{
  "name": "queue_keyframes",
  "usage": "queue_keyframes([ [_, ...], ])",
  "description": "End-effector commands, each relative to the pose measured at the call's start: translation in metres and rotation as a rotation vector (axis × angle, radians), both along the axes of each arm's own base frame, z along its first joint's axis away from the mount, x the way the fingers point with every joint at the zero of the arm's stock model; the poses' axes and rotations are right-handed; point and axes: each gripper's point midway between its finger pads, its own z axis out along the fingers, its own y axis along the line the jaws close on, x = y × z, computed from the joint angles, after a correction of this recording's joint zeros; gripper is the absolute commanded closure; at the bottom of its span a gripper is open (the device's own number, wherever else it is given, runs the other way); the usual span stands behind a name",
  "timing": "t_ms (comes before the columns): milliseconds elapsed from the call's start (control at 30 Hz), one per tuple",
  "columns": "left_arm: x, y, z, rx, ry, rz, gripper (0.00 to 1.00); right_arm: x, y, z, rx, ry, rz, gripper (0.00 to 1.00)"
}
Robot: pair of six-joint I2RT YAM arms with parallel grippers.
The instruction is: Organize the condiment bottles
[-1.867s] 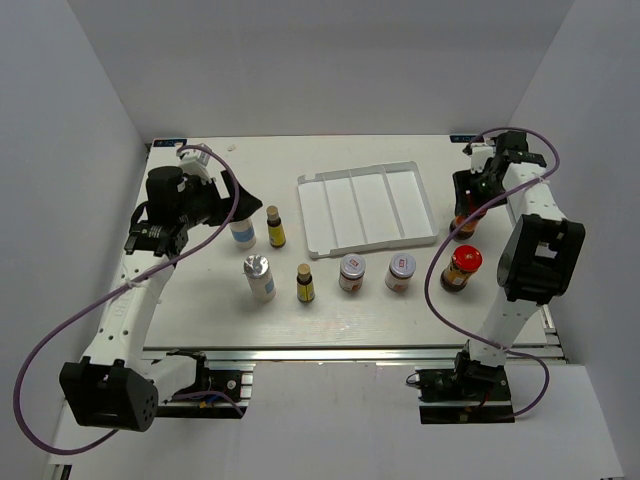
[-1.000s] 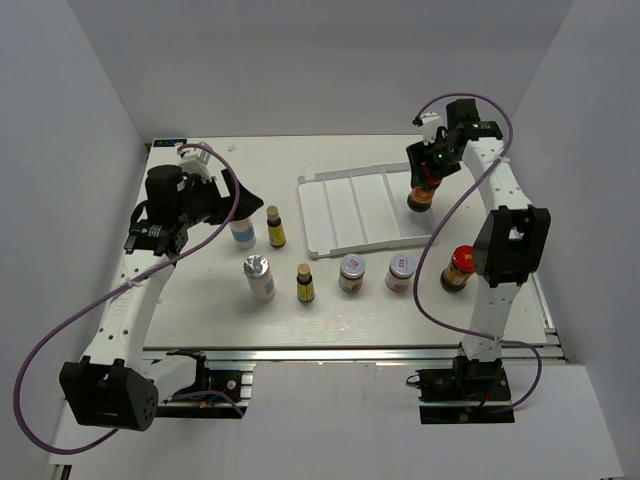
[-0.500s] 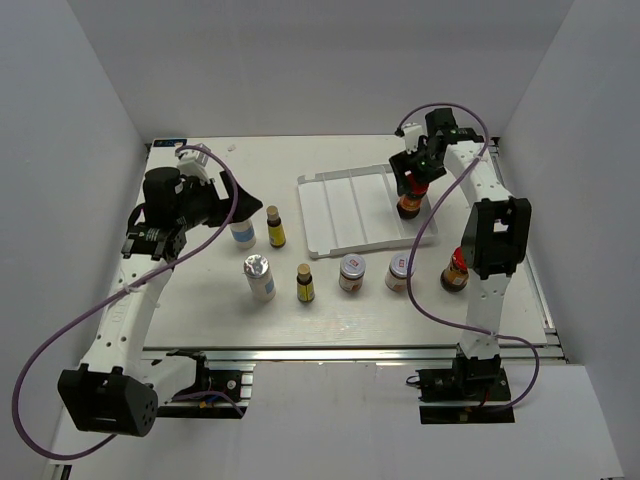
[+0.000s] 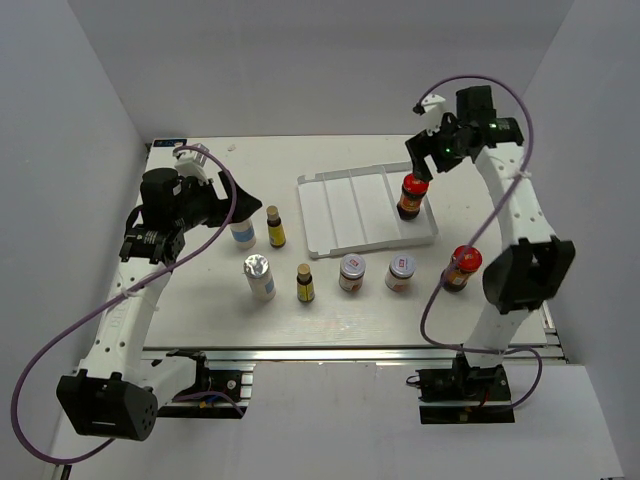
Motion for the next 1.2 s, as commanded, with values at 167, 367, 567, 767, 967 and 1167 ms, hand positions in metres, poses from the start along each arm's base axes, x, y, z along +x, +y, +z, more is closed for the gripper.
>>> queue_keyframes([
  [167, -0.007, -0.006, 0.011, -0.025, -0.063, -0.041, 0.02, -0.121, -0.036, -0.004, -0.019, 0.136, 0.025, 0.11],
  [367, -0.008, -0.01, 0.004, -0.014, -0.061, -0.072, 0.02, -0.159, -0.063, -0.045, -0.07, 0.217, -0.043, 0.11],
  [567, -0.009, -0.015, -0.002, -0.018, -0.052, -0.087, 0.02, -0.168, -0.074, -0.071, -0.119, 0.237, -0.068, 0.11],
  [767, -0.011, -0.014, 0.0, -0.009, -0.055, -0.086, 0.02, -0.173, -0.096, -0.092, -0.172, 0.273, -0.129, 0.11],
  [967, -0.012, -0.012, -0.003, -0.003, -0.048, -0.077, 0.02, -0.185, -0.105, -0.105, -0.175, 0.308, -0.134, 0.11],
  [1167, -0.012, -0.013, -0.001, -0.009, -0.05, -0.074, 0.02, -0.186, -0.107, -0.115, -0.172, 0.322, -0.127, 0.12],
])
